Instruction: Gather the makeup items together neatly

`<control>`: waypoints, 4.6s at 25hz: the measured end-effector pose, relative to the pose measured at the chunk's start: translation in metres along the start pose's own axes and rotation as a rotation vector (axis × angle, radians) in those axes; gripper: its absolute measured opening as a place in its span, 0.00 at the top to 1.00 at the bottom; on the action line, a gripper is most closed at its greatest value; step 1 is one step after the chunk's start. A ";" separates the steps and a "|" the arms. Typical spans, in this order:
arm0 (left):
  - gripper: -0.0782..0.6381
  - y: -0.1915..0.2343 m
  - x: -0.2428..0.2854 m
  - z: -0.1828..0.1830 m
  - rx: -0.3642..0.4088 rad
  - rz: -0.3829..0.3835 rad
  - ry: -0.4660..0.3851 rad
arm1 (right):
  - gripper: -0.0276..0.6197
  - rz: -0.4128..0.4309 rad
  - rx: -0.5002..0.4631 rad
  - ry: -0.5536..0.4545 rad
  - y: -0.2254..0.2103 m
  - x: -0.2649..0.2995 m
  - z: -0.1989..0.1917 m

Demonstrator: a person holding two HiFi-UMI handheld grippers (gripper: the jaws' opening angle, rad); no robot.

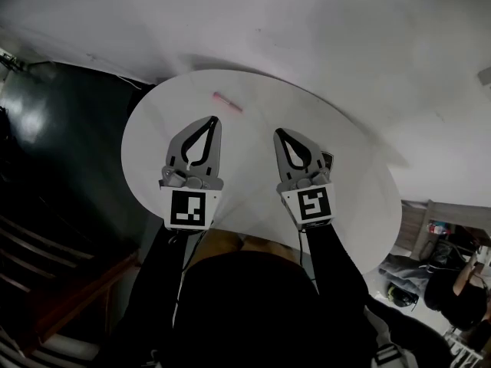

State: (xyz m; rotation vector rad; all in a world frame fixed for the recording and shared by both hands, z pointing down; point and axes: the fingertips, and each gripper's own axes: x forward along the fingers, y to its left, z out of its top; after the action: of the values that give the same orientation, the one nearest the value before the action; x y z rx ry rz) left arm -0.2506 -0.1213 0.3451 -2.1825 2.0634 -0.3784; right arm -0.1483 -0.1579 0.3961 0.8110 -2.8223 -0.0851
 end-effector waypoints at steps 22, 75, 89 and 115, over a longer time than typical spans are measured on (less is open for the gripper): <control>0.87 0.114 -0.010 -0.070 -0.071 -0.059 0.012 | 0.77 0.394 -0.319 0.671 0.062 0.211 -0.166; 0.87 -0.012 0.069 -0.041 -0.064 -0.379 -0.002 | 0.86 -0.361 0.770 0.694 0.003 0.059 -0.230; 0.87 -0.026 0.073 -0.044 -0.062 -0.380 0.017 | 0.86 -0.376 0.811 0.763 0.008 0.059 -0.256; 0.87 -0.040 0.074 -0.022 -0.046 -0.363 -0.019 | 0.79 -0.437 0.492 0.551 -0.034 0.033 -0.183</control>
State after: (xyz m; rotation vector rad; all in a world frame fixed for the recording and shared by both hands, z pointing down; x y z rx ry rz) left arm -0.2150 -0.1898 0.3841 -2.5781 1.6763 -0.3431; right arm -0.1194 -0.2045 0.5775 1.3001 -2.1241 0.6812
